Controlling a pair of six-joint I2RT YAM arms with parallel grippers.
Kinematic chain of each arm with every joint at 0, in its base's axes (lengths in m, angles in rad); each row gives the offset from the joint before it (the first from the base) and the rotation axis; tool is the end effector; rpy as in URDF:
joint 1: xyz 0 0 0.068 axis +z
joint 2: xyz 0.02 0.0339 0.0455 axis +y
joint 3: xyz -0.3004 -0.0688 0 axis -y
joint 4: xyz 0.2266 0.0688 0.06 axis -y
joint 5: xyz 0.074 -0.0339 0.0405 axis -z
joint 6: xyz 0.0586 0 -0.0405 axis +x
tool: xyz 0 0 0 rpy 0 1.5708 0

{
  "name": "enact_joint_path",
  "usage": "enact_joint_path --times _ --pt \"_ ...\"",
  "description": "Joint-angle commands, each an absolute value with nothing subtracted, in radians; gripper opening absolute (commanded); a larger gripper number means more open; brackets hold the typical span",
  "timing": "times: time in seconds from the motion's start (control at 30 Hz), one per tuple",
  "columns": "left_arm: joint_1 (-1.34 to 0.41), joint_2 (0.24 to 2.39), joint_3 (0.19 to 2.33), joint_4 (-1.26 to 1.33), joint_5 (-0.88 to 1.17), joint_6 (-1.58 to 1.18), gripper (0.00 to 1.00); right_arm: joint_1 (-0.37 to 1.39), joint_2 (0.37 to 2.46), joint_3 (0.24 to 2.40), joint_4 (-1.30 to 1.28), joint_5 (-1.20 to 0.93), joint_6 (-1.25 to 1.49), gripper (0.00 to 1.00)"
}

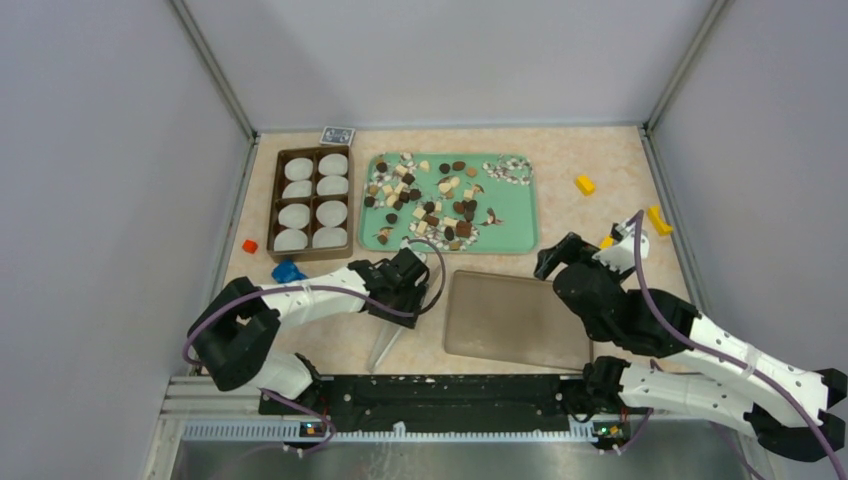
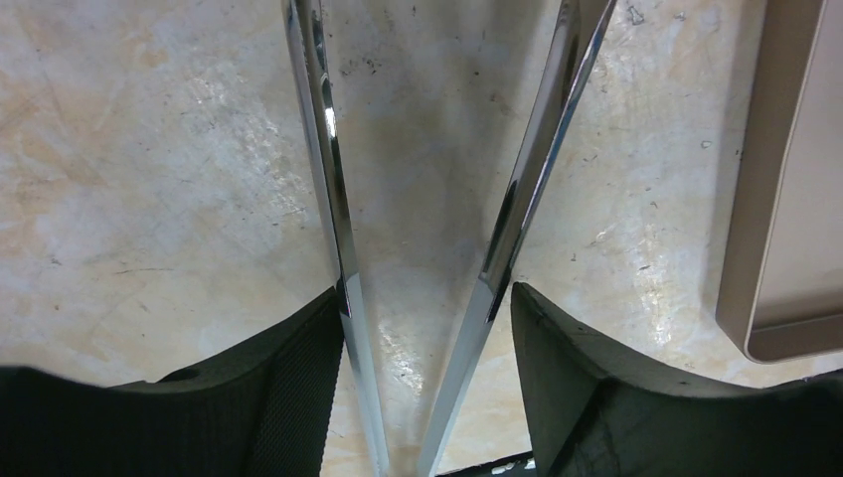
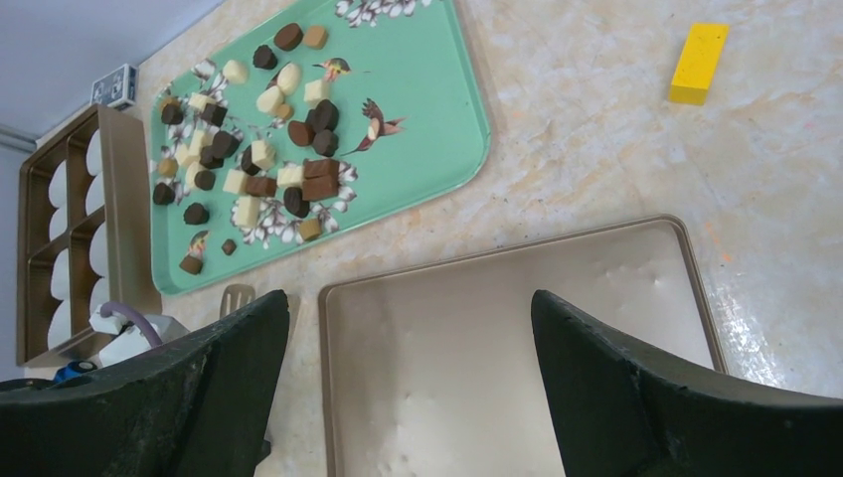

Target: Pack the chocolate

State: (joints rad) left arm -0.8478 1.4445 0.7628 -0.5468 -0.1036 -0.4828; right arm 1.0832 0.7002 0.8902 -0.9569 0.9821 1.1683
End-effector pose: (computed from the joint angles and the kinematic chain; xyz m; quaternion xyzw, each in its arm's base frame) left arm 0.1636 -0.1762 0.1907 0.1699 0.9693 -0.0649 0.1653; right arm 0.0797 0.0462 0.3349 0.2188 0.8030 0.1246 0.5402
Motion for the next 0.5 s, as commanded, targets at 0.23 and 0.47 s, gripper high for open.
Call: enact_joint_path --times 0.23,0.47 --pt "-0.851 1.387 0.759 -0.584 -0.061 -0.495 0.75 1.078 0.679 0.885 -1.008 0.979 1.221 0.88" --pt "-0.851 1.402 0.731 -0.551 -0.044 -0.508 0.66 1.077 0.679 0.873 -1.001 0.969 1.233 0.88"
